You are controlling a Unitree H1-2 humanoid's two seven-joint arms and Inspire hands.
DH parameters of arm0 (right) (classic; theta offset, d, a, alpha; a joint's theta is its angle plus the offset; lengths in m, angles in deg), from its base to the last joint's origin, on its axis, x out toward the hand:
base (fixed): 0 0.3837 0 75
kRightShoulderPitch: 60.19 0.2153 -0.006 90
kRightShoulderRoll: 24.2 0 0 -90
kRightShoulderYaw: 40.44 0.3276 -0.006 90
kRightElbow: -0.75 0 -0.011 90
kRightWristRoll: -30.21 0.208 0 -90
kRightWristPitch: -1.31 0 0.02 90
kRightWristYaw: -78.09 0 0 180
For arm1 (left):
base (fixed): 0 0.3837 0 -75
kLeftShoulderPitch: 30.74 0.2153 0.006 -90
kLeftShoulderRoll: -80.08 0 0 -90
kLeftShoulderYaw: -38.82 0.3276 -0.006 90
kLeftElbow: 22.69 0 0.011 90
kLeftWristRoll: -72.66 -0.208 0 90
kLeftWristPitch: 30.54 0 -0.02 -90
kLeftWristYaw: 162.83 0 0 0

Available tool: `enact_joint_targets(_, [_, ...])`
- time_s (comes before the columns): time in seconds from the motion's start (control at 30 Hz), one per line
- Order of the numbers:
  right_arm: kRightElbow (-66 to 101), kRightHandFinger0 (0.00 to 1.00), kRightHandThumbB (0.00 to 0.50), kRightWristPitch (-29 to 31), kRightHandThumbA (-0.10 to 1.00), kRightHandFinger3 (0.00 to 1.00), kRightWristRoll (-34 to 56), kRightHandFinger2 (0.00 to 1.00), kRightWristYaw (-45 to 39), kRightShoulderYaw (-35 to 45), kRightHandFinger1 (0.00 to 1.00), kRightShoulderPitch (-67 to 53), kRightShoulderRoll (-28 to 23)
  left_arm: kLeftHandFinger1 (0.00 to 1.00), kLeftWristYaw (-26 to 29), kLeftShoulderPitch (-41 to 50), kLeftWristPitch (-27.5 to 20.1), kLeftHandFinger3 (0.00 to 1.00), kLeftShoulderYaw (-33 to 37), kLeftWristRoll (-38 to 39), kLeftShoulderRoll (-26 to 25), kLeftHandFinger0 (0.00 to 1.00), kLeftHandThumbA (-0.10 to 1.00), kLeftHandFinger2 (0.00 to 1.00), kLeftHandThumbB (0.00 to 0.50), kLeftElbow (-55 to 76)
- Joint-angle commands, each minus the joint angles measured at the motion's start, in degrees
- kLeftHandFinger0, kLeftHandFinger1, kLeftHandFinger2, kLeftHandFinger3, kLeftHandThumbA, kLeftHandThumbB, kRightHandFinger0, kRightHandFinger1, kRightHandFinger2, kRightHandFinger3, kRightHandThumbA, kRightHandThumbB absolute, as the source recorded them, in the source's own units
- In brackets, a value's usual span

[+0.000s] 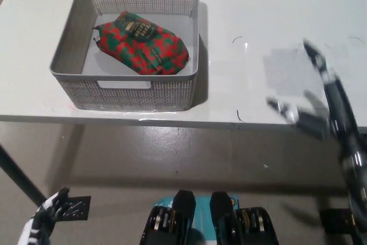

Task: Use the right hand to pick up a bag of coffee beans on the right hand side and place it into a container on the left hand side

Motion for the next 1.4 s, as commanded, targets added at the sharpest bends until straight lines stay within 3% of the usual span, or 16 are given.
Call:
enact_joint_targets(0.0, [10.44, 1.00, 0.227, 10.51, 1.00, 1.00, 13.96, 1.00, -0.30, 2.20, 1.00, -12.36, 2.58, 1.00, -1.26, -6.91, 0.88, 1.00, 3.10, -3.64, -0.52, 1.00, 1.00, 1.00, 0.253, 0.21])
enact_joint_targets(0.07, [8.32, 1.00, 0.179, 12.36, 1.00, 1.00, 16.15, 1.00, -0.48, 2.35, 1.00, -14.01, 3.75, 1.00, -1.38, -8.37, 1.23, 1.00, 3.63, -3.60, -0.49, 1.00, 1.00, 1.00, 0.248, 0.04])
enact_joint_targets(0.13, [3.52, 1.00, 0.146, 17.26, 1.00, 1.00, 18.81, 1.00, -0.70, 2.57, 1.00, -16.46, 5.45, 1.00, -0.96, -11.35, 2.43, 1.00, 4.61, -4.10, -0.04, 1.00, 1.00, 1.00, 0.276, -0.52])
enact_joint_targets(0.3, [-0.69, 1.00, 0.166, 20.71, 1.00, 1.00, 20.80, 1.00, -1.58, 2.63, 1.00, -21.06, 7.09, 1.00, -0.84, -14.38, 2.72, 1.00, 6.49, -4.85, 0.96, 1.00, 1.00, 1.00, 0.242, -1.76])
enact_joint_targets(0.37, [-1.97, 1.00, 0.204, 20.87, 1.00, 1.00, 21.94, 1.00, -1.41, 2.70, 1.00, -22.84, 8.66, 1.00, -0.83, -14.01, 2.65, 1.00, 7.41, -5.42, 1.17, 1.00, 1.00, 1.00, 0.262, -2.15])
enact_joint_targets(0.43, [-2.67, 1.00, 0.211, 21.73, 1.00, 1.00, 20.97, 1.00, -0.97, 2.64, 1.00, -23.60, 9.31, 1.00, -1.10, -13.83, 1.87, 1.00, 8.20, -5.43, 1.24, 1.00, 1.00, 1.00, 0.270, -3.12])
enact_joint_targets(0.5, [-4.35, 1.00, 0.187, 23.60, 1.00, 1.00, 19.45, 1.00, -0.92, 2.53, 1.00, -22.95, 9.17, 1.00, -1.09, -14.32, 1.92, 1.00, 8.68, -5.75, 1.30, 1.00, 1.00, 1.00, 0.275, -3.58])
enact_joint_targets(0.57, [-4.82, 1.00, 0.226, 23.42, 1.00, 1.00, 18.41, 1.00, -0.17, 2.56, 1.00, -22.28, 9.91, 1.00, -1.21, -14.69, 1.81, 1.00, 8.88, -5.80, 1.05, 1.00, 1.00, 1.00, 0.291, -4.10])
enact_joint_targets(0.63, [-4.84, 1.00, 0.215, 22.71, 1.00, 1.00, 17.16, 1.00, 0.22, 2.46, 1.00, -21.05, 10.18, 1.00, -0.77, -14.87, 1.95, 1.00, 8.85, -5.79, 1.09, 1.00, 1.00, 1.00, 0.313, -4.22])
enact_joint_targets(0.83, [-5.54, 1.00, 0.173, 23.27, 1.00, 1.00, 16.51, 1.00, -0.55, 1.91, 1.00, -20.45, 9.65, 1.00, -0.87, -14.54, 0.25, 1.00, 8.58, -5.51, 0.70, 1.00, 1.00, 1.00, 0.301, -5.39])
enact_joint_targets(1.07, [-5.17, 1.00, 0.258, 21.12, 1.00, 1.00, 14.06, 1.00, -0.57, 1.24, 1.00, -21.08, 8.83, 1.00, -0.74, -13.87, 0.64, 1.00, 8.07, -5.26, 0.58, 1.00, 1.00, 1.00, 0.314, -5.21])
enact_joint_targets(1.37, [-6.52, 1.00, 0.272, 21.10, 1.00, 1.00, 14.82, 1.00, -1.57, -0.17, 1.00, -20.30, 8.63, 1.00, -0.14, -12.31, 1.02, 1.00, 6.92, -5.50, 0.31, 1.00, 1.00, 1.00, 0.332, -5.35])
